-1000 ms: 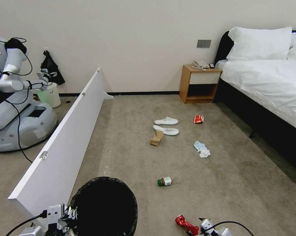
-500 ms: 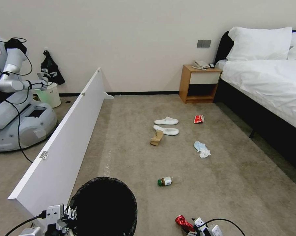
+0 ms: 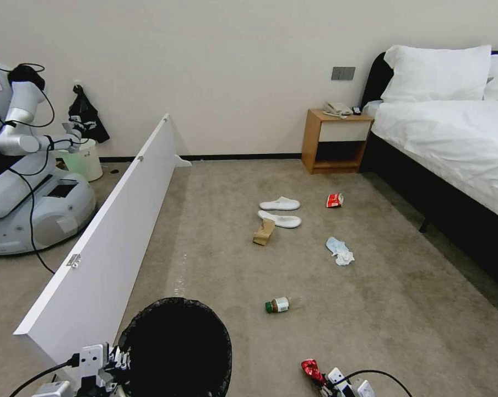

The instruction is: Pick up the trash bin, then pick up the garbage from the floor and place it into the trash bin.

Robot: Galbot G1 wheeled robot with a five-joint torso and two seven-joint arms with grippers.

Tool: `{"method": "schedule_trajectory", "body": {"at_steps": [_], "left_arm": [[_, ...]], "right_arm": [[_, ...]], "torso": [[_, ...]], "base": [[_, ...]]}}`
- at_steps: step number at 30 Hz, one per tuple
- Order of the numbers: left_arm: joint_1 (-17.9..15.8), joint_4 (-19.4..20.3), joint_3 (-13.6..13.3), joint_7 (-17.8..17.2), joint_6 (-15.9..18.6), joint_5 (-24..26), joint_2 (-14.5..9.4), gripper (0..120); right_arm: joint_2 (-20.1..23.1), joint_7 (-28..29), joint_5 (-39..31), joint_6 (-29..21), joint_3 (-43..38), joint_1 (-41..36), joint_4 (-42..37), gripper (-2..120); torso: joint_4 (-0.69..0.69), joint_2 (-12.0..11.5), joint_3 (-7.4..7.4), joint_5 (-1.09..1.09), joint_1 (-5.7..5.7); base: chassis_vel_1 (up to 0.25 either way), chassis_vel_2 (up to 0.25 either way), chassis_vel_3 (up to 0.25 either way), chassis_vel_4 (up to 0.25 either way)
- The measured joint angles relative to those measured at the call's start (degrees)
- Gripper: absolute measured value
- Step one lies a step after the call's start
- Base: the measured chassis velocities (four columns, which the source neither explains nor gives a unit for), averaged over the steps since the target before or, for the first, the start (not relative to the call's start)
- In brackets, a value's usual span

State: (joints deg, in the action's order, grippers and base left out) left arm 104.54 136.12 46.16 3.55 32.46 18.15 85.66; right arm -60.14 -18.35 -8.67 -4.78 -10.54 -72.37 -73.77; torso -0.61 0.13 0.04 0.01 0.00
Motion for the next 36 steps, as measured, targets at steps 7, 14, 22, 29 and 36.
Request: {"method": "schedule_trajectory", "body": {"at_steps": [7,14,22,29,36], "left_arm": [[0.4,0.26,-1.37,0.56,-0.04,1.35,-1.59,4],[-0.38,0.02,-4.32,0.9,0.14,1.41,-1.91,4],[-1.11,0.16,-6.98,1.2,0.36,1.41,-2.66,4],[-1.15,0.93,-9.17,1.47,0.51,1.36,-2.69,4],[-2.35,0.86,-11.59,1.2,1.25,1.4,-2.72,4]], "right_arm": [[-0.65,-2.11,-6.31,9.3,-8.77,-3.71,-8.54,16],[0.09,-13.79,-19.05,19.58,-11.43,-4.97,-19.21,16],[2.94,-22.01,-31.72,18.43,-7.52,-3.7,-33.29,16],[4.28,-22.8,-31.62,17.46,1.47,1.22,-34.24,16],[2.75,-18.21,-28.34,16.95,8.0,6.55,-29.67,36]], "torso": [[-0.01,0.0,0.0,-0.02,0.0],[0.0,0.0,0.0,-0.02,0.0],[0.0,0.0,0.0,-0.03,0.0],[0.01,0.0,0.0,-0.02,-0.01],[-0.01,0.0,0.0,0.0,0.0]], "base": [[0.0,0.0,0.0,0.0],[0.0,0.0,0.0,0.0],[0.0,0.0,0.0,0.0],[0.0,0.0,0.0,0.0],[0.0,0.0,0.0,0.0]]}}
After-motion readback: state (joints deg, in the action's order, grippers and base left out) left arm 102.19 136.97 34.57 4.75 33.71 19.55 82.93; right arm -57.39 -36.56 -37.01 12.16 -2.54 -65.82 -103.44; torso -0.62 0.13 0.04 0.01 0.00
